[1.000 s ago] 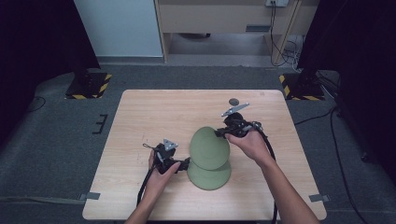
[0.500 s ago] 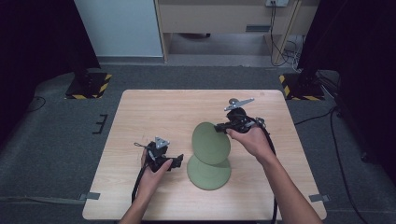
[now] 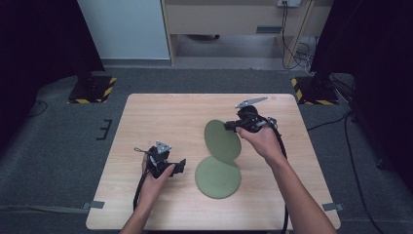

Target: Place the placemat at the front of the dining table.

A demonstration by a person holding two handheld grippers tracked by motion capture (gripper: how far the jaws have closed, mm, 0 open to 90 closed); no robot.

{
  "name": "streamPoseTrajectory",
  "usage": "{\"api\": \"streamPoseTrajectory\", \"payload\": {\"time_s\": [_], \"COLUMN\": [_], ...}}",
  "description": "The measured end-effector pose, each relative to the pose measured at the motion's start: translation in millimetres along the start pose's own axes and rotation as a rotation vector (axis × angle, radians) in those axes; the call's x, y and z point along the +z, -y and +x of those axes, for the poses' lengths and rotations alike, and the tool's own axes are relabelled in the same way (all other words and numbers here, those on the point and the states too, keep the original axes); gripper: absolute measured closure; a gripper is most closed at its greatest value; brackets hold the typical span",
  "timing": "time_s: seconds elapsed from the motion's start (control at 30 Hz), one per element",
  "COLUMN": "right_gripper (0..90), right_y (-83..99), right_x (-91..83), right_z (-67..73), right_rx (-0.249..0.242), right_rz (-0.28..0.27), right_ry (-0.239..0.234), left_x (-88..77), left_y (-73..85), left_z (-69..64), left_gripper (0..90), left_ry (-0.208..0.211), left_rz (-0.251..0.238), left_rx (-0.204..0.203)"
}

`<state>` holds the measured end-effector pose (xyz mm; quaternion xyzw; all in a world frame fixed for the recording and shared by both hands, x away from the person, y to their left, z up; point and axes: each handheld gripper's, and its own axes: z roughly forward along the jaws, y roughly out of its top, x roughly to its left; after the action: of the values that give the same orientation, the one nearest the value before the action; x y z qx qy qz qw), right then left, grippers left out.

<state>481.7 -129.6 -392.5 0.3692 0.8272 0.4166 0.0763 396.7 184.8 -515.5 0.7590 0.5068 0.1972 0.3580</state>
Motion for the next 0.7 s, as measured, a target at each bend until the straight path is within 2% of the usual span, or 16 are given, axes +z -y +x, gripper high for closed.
{"api": "streamPoseTrajectory", "payload": {"time_s": [0.3,0.7], "right_gripper": [85.7,85.7], "right_y": [-9.2,-22.0], "right_x": [1.4,5.5], "right_z": [-12.4,-27.0], "right_rx": [0.041,0.080], "right_rz": [-0.041,-0.069], "right_ry": [0.048,0.086], "left_x": [-1.5,0.4], "left_y": [1.0,3.8], "left_z": [13.6,24.3], "left_gripper": [2.9,2.9], "left_ry": [-0.012,-0.030], "left_rz": [-0.003,0.010], "left_rx": [-0.031,-0.044]}}
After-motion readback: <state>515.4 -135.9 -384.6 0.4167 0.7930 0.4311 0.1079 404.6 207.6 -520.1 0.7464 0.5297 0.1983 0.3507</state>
